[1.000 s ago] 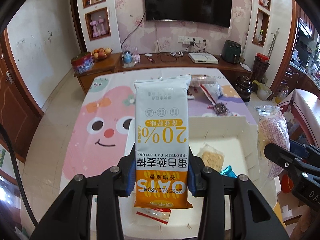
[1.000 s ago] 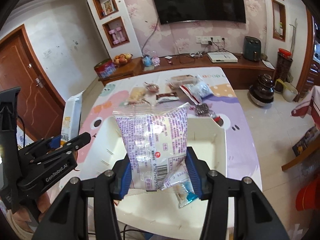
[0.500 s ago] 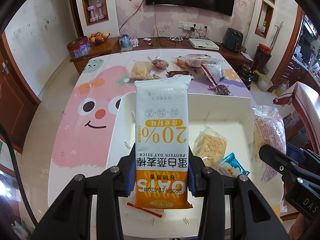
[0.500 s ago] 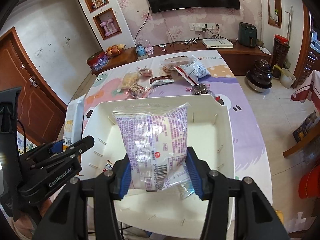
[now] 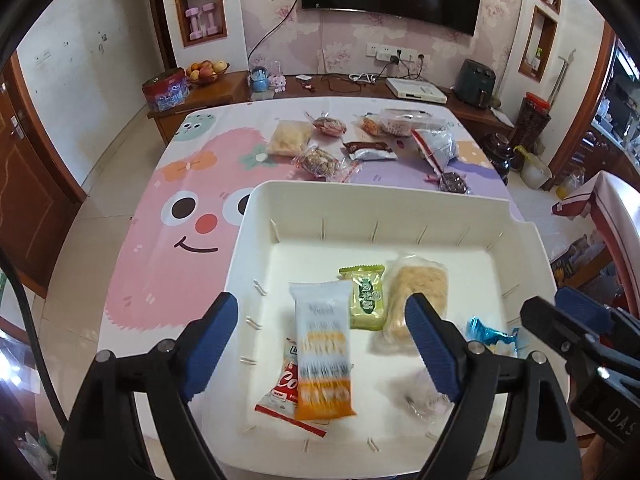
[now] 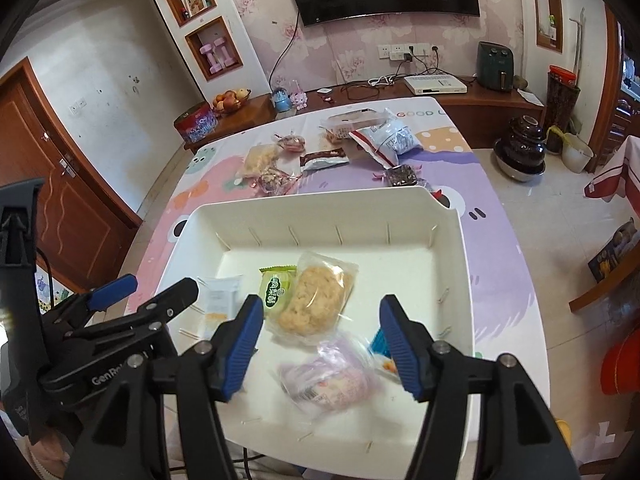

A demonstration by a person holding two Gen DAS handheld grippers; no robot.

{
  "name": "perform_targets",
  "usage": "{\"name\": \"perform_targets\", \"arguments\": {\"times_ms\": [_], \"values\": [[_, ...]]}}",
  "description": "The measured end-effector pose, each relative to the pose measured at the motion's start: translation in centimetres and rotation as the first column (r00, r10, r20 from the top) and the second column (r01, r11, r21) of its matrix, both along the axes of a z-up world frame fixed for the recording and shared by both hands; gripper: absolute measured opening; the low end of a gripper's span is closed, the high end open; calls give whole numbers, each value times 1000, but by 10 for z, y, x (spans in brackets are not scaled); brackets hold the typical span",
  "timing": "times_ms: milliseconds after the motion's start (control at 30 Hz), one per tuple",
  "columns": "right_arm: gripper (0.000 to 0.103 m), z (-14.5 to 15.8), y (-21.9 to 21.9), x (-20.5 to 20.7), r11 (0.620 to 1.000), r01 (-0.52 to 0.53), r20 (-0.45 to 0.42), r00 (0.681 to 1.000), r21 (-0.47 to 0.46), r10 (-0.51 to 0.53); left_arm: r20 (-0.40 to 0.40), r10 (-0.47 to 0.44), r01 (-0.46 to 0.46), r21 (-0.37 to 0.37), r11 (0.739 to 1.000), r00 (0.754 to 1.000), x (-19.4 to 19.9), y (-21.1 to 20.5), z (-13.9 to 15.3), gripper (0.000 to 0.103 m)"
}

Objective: Organize snacks
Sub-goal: 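Lower both packets into the white tray and open both grippers, then move both open grippers back over the snack pile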

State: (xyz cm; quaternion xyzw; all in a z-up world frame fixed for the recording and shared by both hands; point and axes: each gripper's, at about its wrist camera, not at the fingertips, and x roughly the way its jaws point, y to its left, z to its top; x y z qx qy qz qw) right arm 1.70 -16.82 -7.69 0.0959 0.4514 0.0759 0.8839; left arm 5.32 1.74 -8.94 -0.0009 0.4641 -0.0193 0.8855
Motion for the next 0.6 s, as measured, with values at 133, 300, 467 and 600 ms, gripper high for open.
{"name": "perform_targets", "arguments": {"times_ms": [133, 300, 467, 600], "values": [[61, -2, 0, 1, 1000, -4, -7, 1000, 10, 4, 6, -9, 9, -17, 1000, 1000, -2, 0, 1, 85], [61, -2, 0, 1, 1000, -6, -10, 1000, 14, 6, 3, -12, 13, -23, 1000, 1000, -3, 0, 1, 85], [61, -4, 0, 0, 1000, -8, -17, 1000, 22, 8, 10, -5, 5, -17, 1000, 1000, -6, -1, 1, 86], [61, -4, 0, 0, 1000, -9, -16, 1000, 25, 10, 17, 2, -1, -23, 1000, 1000, -8, 1, 1, 86]]}}
